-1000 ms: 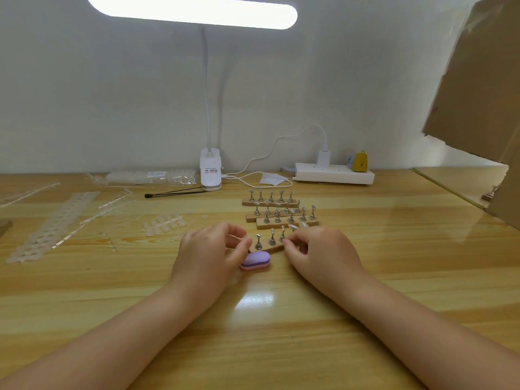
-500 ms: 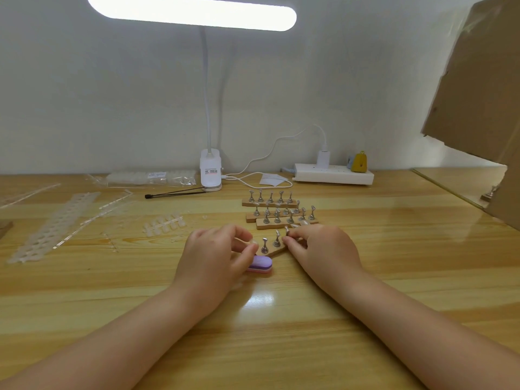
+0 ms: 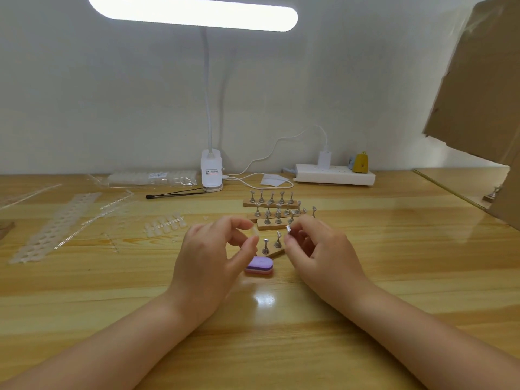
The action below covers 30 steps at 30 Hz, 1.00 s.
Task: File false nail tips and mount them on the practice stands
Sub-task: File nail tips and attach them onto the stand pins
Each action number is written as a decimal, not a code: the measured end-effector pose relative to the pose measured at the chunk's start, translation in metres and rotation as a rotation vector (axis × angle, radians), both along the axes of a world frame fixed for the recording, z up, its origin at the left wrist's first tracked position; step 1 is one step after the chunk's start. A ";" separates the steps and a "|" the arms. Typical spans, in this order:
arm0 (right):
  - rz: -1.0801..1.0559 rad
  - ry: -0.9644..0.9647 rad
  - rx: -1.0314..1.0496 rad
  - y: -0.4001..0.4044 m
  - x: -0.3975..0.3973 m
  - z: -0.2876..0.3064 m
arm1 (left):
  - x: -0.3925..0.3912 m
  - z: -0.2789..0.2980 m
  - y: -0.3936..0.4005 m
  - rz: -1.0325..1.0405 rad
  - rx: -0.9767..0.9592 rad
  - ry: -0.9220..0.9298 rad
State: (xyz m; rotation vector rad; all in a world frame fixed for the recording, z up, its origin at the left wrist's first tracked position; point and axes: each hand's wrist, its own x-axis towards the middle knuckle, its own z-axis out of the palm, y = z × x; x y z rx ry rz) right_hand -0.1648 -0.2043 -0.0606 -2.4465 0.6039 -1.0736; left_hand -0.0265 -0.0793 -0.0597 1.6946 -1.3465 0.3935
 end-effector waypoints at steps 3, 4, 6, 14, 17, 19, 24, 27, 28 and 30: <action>0.097 -0.062 0.090 0.006 0.001 0.000 | -0.007 0.001 0.002 -0.049 -0.057 -0.032; 0.122 -0.074 0.097 0.008 0.001 -0.001 | -0.008 0.001 0.002 -0.062 -0.069 -0.040; 0.164 -0.088 0.084 0.010 0.001 -0.001 | -0.009 0.000 0.001 -0.074 -0.077 -0.057; 0.220 -0.100 0.031 0.014 0.001 -0.001 | -0.007 0.000 0.000 -0.064 -0.067 -0.069; 0.221 -0.095 0.042 0.014 0.001 -0.001 | -0.008 -0.001 0.000 -0.058 -0.053 -0.064; 0.227 -0.098 0.051 0.014 0.001 -0.001 | -0.008 0.000 0.000 -0.055 -0.045 -0.067; 0.249 -0.096 0.071 0.014 0.000 -0.001 | -0.008 0.000 0.001 -0.060 -0.024 -0.056; 0.258 -0.094 0.087 0.013 -0.001 -0.001 | -0.008 0.001 0.001 -0.071 -0.016 -0.059; 0.260 -0.099 0.084 0.013 -0.002 0.000 | -0.008 0.001 0.001 -0.079 -0.015 -0.054; 0.267 -0.109 0.073 0.014 -0.002 0.000 | -0.008 0.001 0.002 -0.092 -0.018 -0.031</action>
